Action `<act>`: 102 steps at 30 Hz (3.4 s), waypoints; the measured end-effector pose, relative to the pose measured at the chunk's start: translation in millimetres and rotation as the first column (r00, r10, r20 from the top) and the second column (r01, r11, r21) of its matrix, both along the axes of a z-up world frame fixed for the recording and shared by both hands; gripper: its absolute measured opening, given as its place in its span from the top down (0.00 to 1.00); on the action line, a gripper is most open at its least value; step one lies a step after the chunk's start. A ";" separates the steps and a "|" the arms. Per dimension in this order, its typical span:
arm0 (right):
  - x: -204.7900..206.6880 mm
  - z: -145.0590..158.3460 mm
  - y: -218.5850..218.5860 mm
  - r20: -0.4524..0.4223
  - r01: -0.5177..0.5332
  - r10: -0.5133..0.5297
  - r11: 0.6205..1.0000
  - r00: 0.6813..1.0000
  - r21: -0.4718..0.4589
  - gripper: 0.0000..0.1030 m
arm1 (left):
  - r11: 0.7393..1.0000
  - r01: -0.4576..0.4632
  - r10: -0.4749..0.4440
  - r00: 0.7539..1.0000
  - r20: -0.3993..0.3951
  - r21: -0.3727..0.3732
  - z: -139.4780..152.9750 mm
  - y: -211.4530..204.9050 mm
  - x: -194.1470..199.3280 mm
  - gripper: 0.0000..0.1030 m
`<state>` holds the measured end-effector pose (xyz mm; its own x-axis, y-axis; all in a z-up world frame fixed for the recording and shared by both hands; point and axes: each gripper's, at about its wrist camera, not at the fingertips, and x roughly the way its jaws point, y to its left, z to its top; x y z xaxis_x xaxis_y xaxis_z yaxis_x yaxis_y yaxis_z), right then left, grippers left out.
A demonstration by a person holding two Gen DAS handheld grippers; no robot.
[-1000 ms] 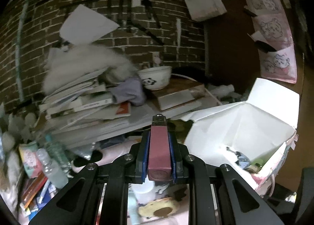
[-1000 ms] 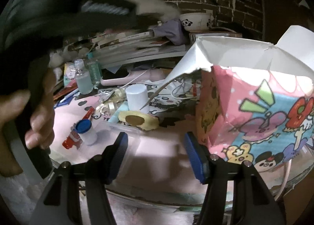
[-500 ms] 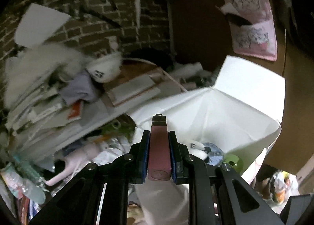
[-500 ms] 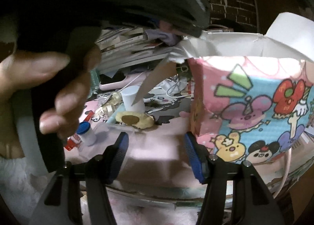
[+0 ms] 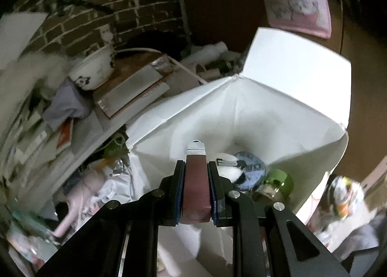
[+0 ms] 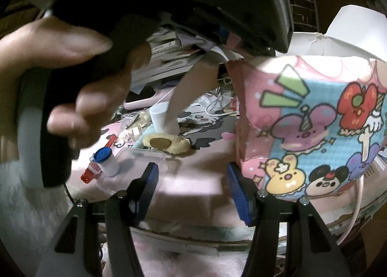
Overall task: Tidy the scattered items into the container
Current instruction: 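Carry the pink tube into the white box and open the left gripper, then withdraw the left gripper from the box back over the desk, then grasp the clear plastic container with the right gripper, then carry the clear container into the white box and open the right gripper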
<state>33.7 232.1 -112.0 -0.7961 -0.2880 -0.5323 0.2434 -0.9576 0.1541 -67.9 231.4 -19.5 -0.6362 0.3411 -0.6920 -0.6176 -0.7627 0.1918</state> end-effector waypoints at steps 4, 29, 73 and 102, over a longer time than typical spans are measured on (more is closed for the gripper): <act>-1.2 0.5 1.3 0.004 -0.003 0.003 1.000 1.000 -0.006 0.47 | 0.997 0.042 -0.040 0.999 0.032 -0.062 -3.1 7.6 -2.9 0.88; -6.1 6.4 8.5 0.007 -0.005 0.005 1.000 1.000 -0.012 0.46 | 0.993 0.116 -0.115 0.993 0.038 -0.007 22.0 -0.3 -13.1 0.19; 4.6 -38.5 -87.3 -0.064 0.040 -0.029 0.985 0.998 0.169 0.18 | 0.758 -0.567 0.612 0.789 -0.052 0.323 -73.9 -249.2 80.6 0.11; 16.9 -19.0 -89.5 -0.225 0.023 0.006 0.992 0.974 0.124 0.30 | 0.741 -0.583 0.629 0.777 -0.037 0.334 -80.2 -254.1 84.9 0.11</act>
<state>50.6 142.7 -131.0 -0.9013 -0.2231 -0.3712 0.2499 -0.9680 -0.0249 17.0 -22.8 -99.8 -0.8575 0.0170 -0.5143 0.0105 -0.9987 -0.0506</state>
